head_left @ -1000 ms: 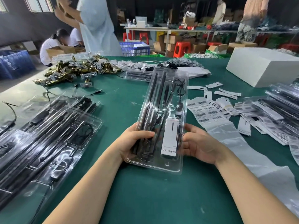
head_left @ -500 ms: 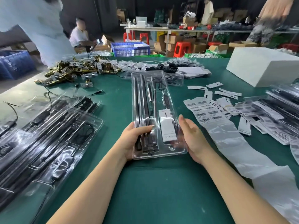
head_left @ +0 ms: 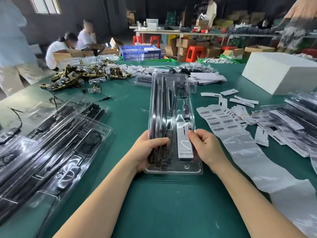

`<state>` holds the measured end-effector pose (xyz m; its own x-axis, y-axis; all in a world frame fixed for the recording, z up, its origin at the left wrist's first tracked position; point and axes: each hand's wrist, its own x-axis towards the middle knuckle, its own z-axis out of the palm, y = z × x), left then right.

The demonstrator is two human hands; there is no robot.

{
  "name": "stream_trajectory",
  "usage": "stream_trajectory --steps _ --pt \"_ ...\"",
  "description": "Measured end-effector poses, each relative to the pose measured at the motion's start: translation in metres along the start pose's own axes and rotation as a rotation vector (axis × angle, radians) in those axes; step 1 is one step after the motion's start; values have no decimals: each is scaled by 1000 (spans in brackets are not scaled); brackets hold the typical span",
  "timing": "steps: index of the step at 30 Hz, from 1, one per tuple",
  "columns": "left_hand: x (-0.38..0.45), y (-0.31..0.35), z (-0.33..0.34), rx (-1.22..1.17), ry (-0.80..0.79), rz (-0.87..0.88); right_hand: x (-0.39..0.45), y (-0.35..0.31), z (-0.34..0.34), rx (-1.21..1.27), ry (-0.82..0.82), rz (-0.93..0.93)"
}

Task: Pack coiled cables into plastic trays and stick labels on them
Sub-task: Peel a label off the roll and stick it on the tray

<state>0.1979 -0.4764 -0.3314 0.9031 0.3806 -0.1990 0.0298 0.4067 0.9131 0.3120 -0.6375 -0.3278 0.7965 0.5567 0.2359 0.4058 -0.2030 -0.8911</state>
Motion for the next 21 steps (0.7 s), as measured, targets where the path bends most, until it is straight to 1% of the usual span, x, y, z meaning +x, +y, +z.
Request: stream_trajectory --steps 3,6,9,12,14,17,18,19,21 --pt "0 2 -1 30 11 -5 1 1 1 -129 9 2" --pt "-1 2 -2 13 -1 5 0 2 4 -191 30 19" --pt "0 2 -3 -22 -4 11 -2 2 6 -200 44 37" --pt "2 1 -5 -53 11 3 -1 -1 3 -168 3 95" --pt "3 1 -6 -56 41 -6 0 -1 0 -78 -40 181" --pt "5 3 -6 -15 88 -23 -2 -4 0 235 -139 351" --pt "6 2 -7 -5 85 -25 -3 -6 1 303 -174 380" --pt "6 2 -8 -14 76 -32 -4 -8 2 350 -184 393" --pt "5 4 -7 -59 23 -67 -4 -13 1 455 -130 404"
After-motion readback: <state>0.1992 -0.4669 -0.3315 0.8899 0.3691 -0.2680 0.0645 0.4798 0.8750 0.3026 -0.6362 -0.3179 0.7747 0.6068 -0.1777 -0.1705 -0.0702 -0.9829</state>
